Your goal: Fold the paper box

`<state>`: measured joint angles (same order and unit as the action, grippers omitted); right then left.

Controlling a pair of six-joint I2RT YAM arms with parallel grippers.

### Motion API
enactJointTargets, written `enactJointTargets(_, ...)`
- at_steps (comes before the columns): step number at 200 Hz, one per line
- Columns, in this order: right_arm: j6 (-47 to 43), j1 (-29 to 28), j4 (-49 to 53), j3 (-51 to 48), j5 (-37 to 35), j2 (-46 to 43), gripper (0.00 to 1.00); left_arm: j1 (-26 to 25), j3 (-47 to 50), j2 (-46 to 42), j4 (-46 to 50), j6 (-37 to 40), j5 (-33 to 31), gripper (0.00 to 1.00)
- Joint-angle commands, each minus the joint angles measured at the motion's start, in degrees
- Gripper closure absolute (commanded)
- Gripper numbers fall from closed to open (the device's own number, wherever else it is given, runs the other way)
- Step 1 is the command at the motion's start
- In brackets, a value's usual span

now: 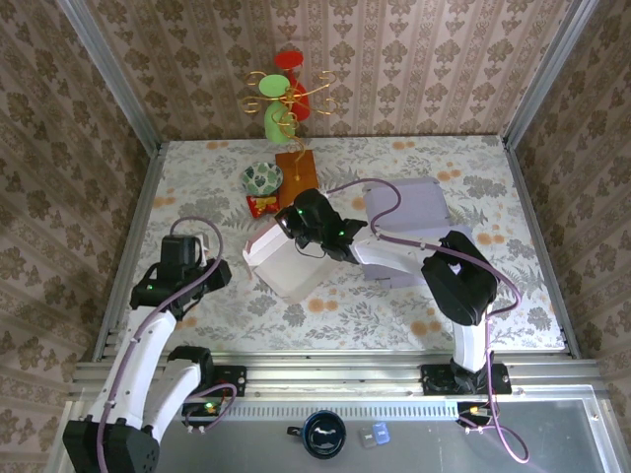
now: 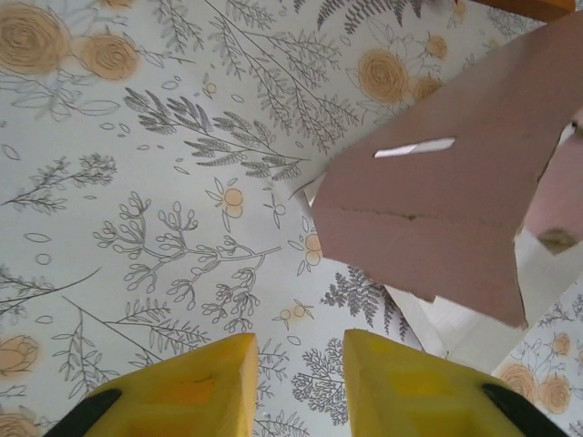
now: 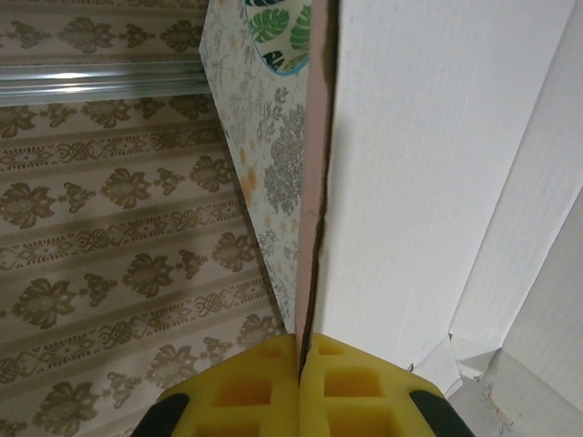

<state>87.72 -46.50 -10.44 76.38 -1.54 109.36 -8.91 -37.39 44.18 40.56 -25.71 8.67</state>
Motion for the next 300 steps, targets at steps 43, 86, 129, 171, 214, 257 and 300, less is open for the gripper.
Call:
enactJointTargets(43, -1.99, -2.56, 4.23, 3.57, -7.99, 2.76, 1.00, 0.68, -0.39, -0.99, -0.07, -2.93, -0.25, 0.48)
enactJointTargets(86, 4.22, -2.38, 18.68, 7.41, -13.11, -1.44, 1.00, 1.00, -2.43, -1.17, -0.01, -4.41, 3.21, 0.47)
enactJointTargets(129, 9.60, -0.92, 29.64, 12.53, -14.85, -7.74, 1.00, 0.96, -0.46, -4.05, -2.18, -4.88, 5.11, 0.45)
enactJointTargets(171, 14.96, -0.06, 38.43, 16.47, -16.10, -10.66, 1.00, 0.30, 4.42, -5.44, -14.64, -8.85, 12.43, 0.42)
enactJointTargets(214, 18.31, 1.26, 42.39, 18.72, -16.08, -12.34, 1.00, -7.63, 10.30, -8.26, -24.82, -15.31, 10.56, 0.36)
enactJointTargets(257, 19.19, 1.69, 43.97, 19.17, -16.21, -14.15, 1.00, -16.27, 10.78, -4.36, -29.22, -14.21, 0.55, 0.25)
enactJointTargets(300, 19.74, 1.85, 45.54, 18.59, -14.81, -16.02, 1.00, -16.21, 7.49, 3.95, -32.65, -7.51, -3.83, 0.22)
